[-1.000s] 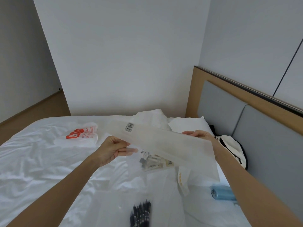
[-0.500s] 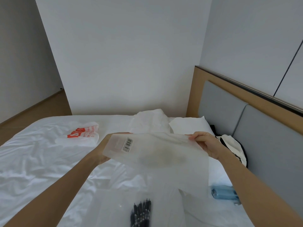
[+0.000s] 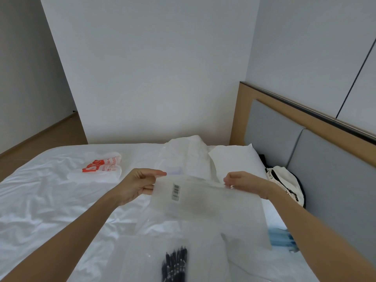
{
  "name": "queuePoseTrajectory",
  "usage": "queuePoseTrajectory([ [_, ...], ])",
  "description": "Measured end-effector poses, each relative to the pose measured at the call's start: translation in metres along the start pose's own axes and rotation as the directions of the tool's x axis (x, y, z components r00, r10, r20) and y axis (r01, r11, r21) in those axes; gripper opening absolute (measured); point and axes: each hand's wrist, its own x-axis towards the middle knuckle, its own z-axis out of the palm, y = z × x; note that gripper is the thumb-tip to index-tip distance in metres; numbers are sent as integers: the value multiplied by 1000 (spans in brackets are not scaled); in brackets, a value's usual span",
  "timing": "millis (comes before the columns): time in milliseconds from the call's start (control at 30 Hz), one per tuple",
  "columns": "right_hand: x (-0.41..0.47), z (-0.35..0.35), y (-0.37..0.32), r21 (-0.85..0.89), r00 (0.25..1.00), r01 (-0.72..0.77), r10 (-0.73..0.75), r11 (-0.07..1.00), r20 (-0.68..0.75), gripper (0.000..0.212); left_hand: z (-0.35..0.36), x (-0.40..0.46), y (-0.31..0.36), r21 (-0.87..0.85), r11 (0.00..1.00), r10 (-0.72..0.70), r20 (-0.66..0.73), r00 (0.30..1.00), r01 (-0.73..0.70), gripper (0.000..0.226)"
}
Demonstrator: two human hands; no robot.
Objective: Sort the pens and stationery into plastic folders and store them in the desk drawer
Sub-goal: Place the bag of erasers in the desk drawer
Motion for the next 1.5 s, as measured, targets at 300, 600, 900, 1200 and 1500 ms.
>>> queuePoseTrajectory([
  [300,19,43,-59,-320,909,41,97,947,405,46,3,1,4,168,985,18,73,997,-30,37],
  [600,29,74,-83,-183,749,102,46,978,661,48,4,-8,15,225,973,31,124,992,-58,27],
  [900,24,105,-82,-277,873,167,-12,946,488,29,5,-12,19,263,957,84,141,987,-119,27],
  [1200,26,104,-85,-189,943,225,-165,956,291,17,-5,-12,27,238,954,171,63,983,-181,26],
  [1500,45,62,-79,15,955,168,-159,986,-252,77,-28,-13,2,190,957,278,-364,889,-221,45],
])
